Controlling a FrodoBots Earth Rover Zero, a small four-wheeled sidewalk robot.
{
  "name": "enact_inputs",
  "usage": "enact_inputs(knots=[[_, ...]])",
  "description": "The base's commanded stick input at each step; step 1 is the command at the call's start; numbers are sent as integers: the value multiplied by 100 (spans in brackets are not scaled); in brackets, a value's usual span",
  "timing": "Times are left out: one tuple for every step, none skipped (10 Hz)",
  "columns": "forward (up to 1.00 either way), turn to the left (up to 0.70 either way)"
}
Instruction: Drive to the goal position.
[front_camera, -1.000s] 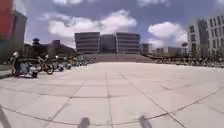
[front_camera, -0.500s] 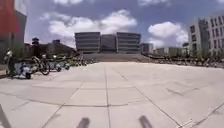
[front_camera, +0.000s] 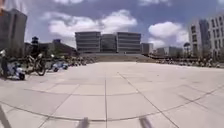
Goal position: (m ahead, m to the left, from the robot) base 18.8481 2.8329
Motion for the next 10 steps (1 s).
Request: enact_inputs(knots=[[70,0],[70,0],[70,0],[70,0],[70,0],[70,0],[70,0],[70,0],[70,0],[70,0]])
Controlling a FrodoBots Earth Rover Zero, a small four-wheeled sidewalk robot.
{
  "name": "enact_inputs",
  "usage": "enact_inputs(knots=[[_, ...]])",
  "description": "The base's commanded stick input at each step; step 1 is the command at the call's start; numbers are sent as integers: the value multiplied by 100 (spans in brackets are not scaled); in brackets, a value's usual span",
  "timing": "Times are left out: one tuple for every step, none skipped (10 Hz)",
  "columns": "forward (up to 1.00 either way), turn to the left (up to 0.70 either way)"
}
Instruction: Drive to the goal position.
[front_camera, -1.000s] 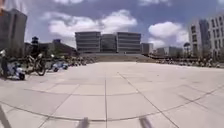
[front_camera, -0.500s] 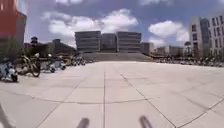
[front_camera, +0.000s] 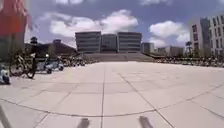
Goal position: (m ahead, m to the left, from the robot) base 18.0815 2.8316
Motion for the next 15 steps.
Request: enact_inputs(knots=[[70,0],[70,0],[70,0],[70,0],[70,0],[70,0],[70,0],[70,0],[70,0],[70,0],[70,0],[70,0],[70,0],[70,0],[70,0]])
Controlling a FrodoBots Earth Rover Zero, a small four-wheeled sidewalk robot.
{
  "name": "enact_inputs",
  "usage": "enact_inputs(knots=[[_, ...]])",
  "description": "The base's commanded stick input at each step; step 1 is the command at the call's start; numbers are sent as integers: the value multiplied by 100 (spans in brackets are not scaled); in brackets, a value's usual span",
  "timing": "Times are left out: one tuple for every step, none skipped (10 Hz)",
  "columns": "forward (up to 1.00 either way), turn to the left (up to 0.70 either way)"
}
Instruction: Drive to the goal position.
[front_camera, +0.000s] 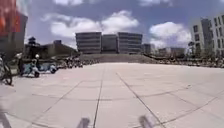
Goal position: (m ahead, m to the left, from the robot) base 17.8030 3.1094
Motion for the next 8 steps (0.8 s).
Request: enact_inputs(knots=[[70,0],[70,0],[70,0],[70,0],[70,0],[70,0],[70,0],[70,0]])
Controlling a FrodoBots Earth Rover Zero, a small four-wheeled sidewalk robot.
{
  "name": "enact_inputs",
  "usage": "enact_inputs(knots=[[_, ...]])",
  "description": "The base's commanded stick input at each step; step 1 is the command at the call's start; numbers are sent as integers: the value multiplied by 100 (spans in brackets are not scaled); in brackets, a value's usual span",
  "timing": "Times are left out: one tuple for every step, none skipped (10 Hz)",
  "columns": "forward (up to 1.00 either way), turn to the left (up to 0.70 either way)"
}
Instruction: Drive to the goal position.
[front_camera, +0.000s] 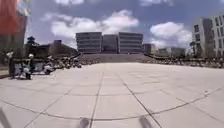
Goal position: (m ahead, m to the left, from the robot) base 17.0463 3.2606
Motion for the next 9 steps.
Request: enact_inputs(knots=[[70,0],[70,0],[70,0],[70,0],[70,0],[70,0],[70,0],[70,0],[70,0]])
